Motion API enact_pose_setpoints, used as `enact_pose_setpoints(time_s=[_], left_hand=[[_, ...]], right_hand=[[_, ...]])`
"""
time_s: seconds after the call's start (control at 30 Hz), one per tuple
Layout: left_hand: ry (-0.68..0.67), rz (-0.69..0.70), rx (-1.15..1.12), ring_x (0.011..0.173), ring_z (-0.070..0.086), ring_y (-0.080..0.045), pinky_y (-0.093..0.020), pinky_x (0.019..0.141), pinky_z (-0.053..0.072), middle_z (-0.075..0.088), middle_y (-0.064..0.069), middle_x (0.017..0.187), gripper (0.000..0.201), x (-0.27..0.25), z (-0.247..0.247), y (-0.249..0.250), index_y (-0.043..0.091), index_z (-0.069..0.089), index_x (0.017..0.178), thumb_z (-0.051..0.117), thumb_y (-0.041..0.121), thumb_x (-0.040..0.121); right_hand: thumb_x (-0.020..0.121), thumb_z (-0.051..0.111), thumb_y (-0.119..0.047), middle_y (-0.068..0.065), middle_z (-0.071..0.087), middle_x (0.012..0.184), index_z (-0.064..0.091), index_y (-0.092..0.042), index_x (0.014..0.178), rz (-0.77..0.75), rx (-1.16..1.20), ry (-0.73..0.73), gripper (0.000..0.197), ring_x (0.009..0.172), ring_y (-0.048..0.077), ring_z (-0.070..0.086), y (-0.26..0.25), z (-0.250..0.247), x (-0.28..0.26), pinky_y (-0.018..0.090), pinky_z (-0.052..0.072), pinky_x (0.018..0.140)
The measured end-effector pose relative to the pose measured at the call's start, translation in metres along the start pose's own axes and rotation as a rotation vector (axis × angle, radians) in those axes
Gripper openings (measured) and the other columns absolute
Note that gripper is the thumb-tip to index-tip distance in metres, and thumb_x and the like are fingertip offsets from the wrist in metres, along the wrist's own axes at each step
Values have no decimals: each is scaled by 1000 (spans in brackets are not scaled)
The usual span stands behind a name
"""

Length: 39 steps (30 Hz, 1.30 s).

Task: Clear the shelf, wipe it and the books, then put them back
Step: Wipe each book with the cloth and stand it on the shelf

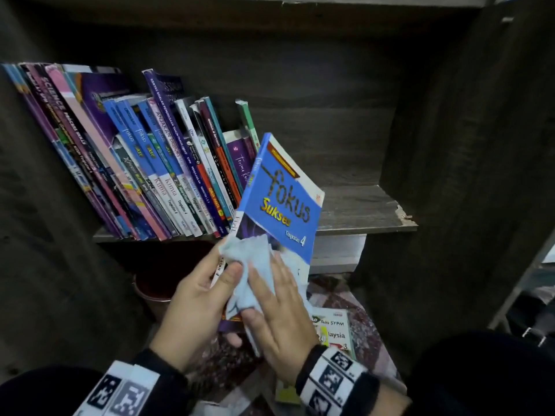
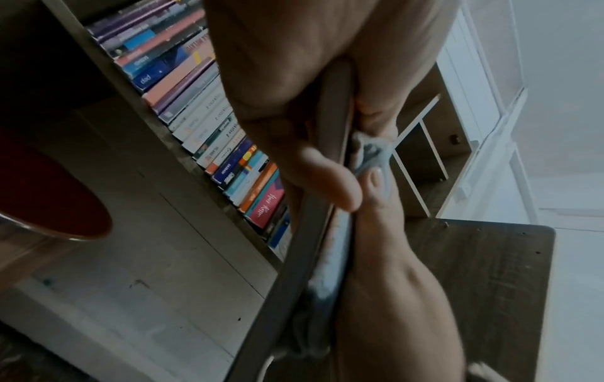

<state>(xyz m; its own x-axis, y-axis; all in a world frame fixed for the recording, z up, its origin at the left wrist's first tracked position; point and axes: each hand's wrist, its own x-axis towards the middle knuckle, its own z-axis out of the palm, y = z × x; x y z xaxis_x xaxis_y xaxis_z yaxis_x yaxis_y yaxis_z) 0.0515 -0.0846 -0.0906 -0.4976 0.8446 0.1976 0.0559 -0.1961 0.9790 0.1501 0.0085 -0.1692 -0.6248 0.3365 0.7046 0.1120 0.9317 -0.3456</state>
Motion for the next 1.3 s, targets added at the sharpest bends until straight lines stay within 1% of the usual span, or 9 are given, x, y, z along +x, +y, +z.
enact_pose_setpoints(time_s=[0.2, 0.33, 0.5, 0.57, 0.7, 0.87, 1.07, 1.2, 1.3], left_hand=[[-157, -39, 87, 64, 70, -37, -28, 33, 50, 68, 16, 116, 41, -9, 6, -6, 60, 58, 115, 71, 49, 77], [-207, 26, 148, 73, 70, -10, -14, 48, 52, 60, 28, 124, 49, -8, 7, -18, 64, 55, 114, 61, 60, 65], [-126, 122, 163, 77, 65, 11, -3, 58, 49, 61, 33, 117, 47, -8, 10, -19, 66, 55, 111, 58, 58, 65], [-88, 183, 161, 95, 62, 14, -2, 69, 48, 59, 36, 118, 44, -6, 11, -18, 69, 54, 108, 61, 52, 69], [-151, 235, 166, 119, 49, 13, -3, 93, 37, 57, 36, 122, 53, -1, 13, -22, 63, 57, 113, 59, 23, 78], [-350, 254, 417, 126, 38, 17, -8, 103, 33, 41, 44, 132, 62, 0, 15, -36, 77, 34, 119, 65, 41, 78], [-501, 231, 885, 141, -21, 6, -23, 118, -4, -25, 37, 148, 66, 3, 19, -54, 74, -18, 127, 7, 92, 69], [-255, 78, 417, 136, 8, 21, -8, 113, 11, 2, 31, 152, 76, 29, 10, -58, 50, 3, 141, 20, 85, 76], [-182, -96, 131, 134, 44, -10, -41, 116, 30, 49, 4, 144, 78, 48, -6, -67, 32, 50, 138, 41, 81, 78]], right_hand=[[87, 9, -72, -17, -7, 158, -4, -74, 129, 421, 105, 153, 44, 143, -4, -11, 38, -42, 34, 35, 6, 118], [97, 28, -53, -2, 19, 159, 17, -47, 144, 721, 262, 493, 48, 146, 17, 17, 64, -45, 40, 31, 17, 116], [103, 32, -32, 6, 11, 160, 6, -24, 152, 1001, 522, 304, 57, 146, 21, 12, 50, -9, 22, 32, 10, 117], [98, 38, -50, -1, 8, 160, 4, -39, 150, 1041, 742, 236, 63, 148, 19, 7, 32, 13, 13, 39, 9, 119], [68, 56, -84, -3, 18, 159, 19, -61, 141, 902, 1166, 126, 85, 146, 22, 16, 12, 20, 1, 56, 14, 116], [64, 80, -47, 9, 59, 120, 37, -31, 140, 763, 1256, 395, 89, 111, 33, 59, 1, -45, 37, 53, 43, 102], [87, 60, 4, 12, 71, 100, 61, -8, 111, 710, 953, 553, 27, 89, 23, 67, -1, -71, 43, 40, 52, 84], [77, 60, 1, 15, 70, 105, 60, -9, 113, 598, 1153, 418, 38, 92, 30, 67, -8, -86, 44, 43, 55, 82], [73, 57, 3, 18, 68, 111, 57, -8, 117, 507, 1266, 301, 45, 95, 32, 67, -8, -98, 45, 45, 55, 84]])
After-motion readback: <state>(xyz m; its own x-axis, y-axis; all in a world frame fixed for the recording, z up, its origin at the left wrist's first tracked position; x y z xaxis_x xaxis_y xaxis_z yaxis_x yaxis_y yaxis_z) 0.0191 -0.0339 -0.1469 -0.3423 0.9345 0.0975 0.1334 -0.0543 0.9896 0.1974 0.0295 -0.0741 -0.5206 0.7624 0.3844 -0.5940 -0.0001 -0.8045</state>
